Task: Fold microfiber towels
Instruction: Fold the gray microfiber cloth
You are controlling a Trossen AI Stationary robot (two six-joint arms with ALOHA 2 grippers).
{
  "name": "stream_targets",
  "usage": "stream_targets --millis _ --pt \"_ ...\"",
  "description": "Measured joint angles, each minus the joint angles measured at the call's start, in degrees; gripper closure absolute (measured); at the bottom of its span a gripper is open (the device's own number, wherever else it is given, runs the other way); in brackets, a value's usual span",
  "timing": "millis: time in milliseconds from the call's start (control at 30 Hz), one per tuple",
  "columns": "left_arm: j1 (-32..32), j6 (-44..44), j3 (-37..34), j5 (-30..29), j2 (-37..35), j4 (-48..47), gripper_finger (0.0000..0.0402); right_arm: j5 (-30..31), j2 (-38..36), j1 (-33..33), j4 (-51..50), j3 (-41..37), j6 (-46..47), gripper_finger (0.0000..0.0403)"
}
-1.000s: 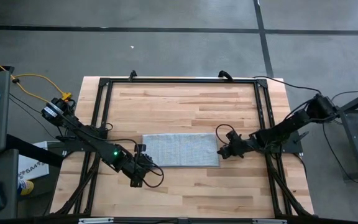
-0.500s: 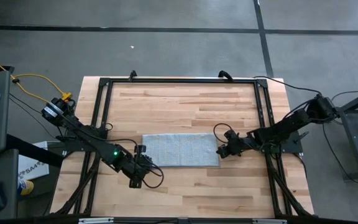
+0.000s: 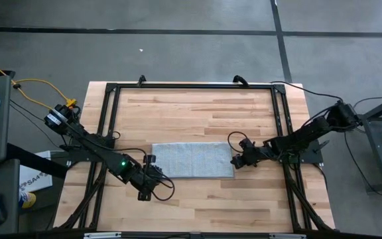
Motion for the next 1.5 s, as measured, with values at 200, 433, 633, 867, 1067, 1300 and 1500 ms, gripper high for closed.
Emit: stream_targets --millis 200,433,633,867,1067,1300,1500 --pt "0.0 0.0 0.0 0.0 0.0 0.0 0.0238 1.7 0.0 -0.8 0.3 0.0 -1.5 0.0288" --pt "0.0 -0.2 0.0 0.2 0.0 0.1 0.0238 -2.3 3.2 -3.7 5.7 0.0 -3.0 0.0288" --pt "0.0 -0.2 0.0 0.5 0.0 0.3 0.0238 -5.8 10.2 -4.2 16.2 0.3 -5.2 0.0288" --pt "0.0 -0.2 0.0 1.7 0.0 0.4 0.0238 -7.5 9.9 -4.2 17.0 0.7 -6.3 0.0288" --pt "0.0 -0.4 0.0 1.7 0.0 0.4 0.0238 -6.4 7.9 -4.2 10.3 0.7 -4.5 0.0289" --pt "0.0 -0.5 0.0 1.7 0.0 0.4 0.0238 -6.1 7.8 -4.0 9.7 0.7 -3.9 0.0289" --pt "0.0 -0.5 0.0 2.2 0.0 0.4 0.0238 -5.9 7.8 -4.0 9.4 0.7 -3.5 0.0289"
